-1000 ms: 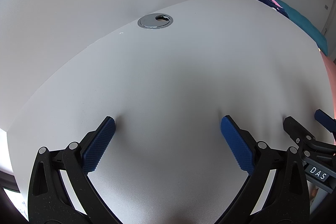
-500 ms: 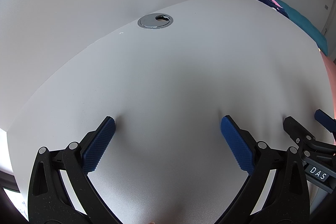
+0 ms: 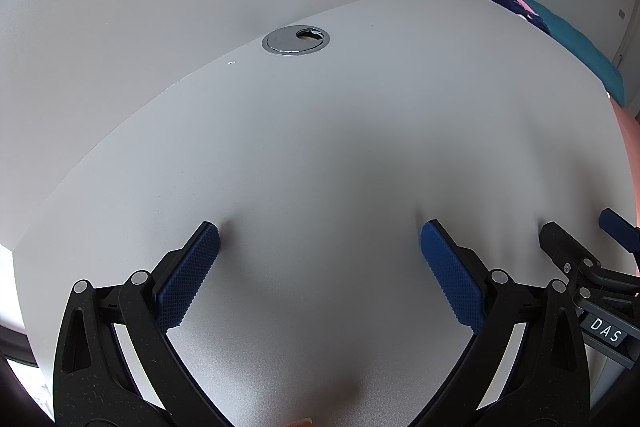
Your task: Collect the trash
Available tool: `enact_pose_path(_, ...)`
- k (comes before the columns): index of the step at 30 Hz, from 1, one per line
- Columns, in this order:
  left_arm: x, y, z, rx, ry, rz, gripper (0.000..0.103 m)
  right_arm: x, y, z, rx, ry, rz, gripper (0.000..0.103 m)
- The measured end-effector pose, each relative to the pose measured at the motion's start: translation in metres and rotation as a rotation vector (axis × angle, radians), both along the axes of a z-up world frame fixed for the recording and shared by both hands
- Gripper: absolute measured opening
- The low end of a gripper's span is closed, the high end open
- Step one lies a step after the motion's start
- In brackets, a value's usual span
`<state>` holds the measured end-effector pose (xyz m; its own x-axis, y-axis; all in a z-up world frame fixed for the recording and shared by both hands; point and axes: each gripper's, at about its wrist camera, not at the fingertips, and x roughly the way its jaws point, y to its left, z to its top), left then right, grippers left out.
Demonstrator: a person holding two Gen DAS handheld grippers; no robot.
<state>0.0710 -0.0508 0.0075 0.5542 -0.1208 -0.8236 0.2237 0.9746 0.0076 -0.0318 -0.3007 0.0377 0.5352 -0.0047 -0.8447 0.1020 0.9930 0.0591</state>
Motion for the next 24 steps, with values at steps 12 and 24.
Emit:
enact_pose_path(12,-0.0002,-0.0004,-0.0004,0.000,0.000,0.000,0.097,0.0013,0.0003,0.0005,-0.001,0.001,0.000,0.101)
enact_pose_path(24,0.0000,0.0001,-0.0005,-0.001,0.001,0.000,0.097,0.0013,0.0007,0.0008,-0.001,0.001,0.000,0.101)
